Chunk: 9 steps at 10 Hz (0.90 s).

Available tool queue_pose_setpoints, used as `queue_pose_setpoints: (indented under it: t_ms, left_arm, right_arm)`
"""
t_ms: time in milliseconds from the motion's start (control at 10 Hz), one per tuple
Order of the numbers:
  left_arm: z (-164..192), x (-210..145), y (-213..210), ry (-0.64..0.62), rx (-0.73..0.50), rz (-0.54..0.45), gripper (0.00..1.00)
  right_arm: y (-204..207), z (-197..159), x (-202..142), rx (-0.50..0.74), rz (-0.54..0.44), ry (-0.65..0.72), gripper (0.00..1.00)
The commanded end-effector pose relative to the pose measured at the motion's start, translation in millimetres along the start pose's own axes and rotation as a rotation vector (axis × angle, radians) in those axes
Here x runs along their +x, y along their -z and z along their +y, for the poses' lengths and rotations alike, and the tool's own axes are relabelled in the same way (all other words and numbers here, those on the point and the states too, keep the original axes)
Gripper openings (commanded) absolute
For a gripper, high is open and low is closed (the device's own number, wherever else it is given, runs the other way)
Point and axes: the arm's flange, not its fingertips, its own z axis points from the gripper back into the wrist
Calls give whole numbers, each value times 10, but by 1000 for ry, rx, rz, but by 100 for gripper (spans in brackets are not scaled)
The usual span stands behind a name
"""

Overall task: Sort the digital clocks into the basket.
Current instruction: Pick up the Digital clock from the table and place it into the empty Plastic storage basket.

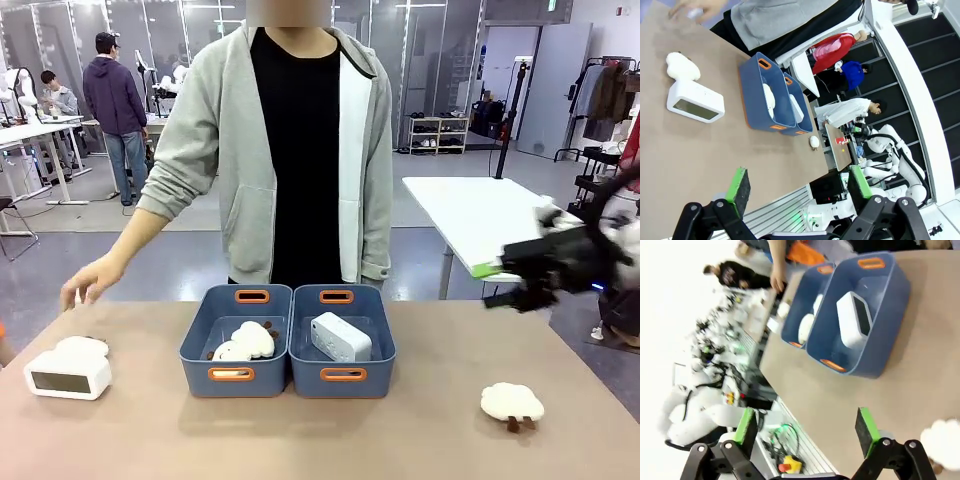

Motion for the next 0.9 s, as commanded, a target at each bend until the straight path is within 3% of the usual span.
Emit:
queue_pose_setpoints:
  t_ms: [0,100,300,400,500,600,800]
  left_arm:
    - [-6,20,-14,21,-26,-12,100]
    - [-6,20,-14,21,-26,-12,100]
    - [-6,20,-14,21,-26,-12,100]
    - [-6,20,-14,21,-26,-12,100]
    - [-6,20,-14,21,-26,-12,100]
    - [-6,20,-14,21,-26,-12,100]
    - [-6,20,-14,21,-26,-12,100]
  right_arm:
    - [-571,-121,-437,102,-144,10,100]
    - [-906,-251,-658,147,-213,58,100]
    - [-1298,-459,-867,123,-264,127,100]
    - [-1350,-506,-905,135,-317,137,100]
    - [-1246,-546,-814,161,-305,121,100]
    - [-1409,-457,-973,131,-305,149,100]
    - [-1409,-457,-973,131,-305,149,100]
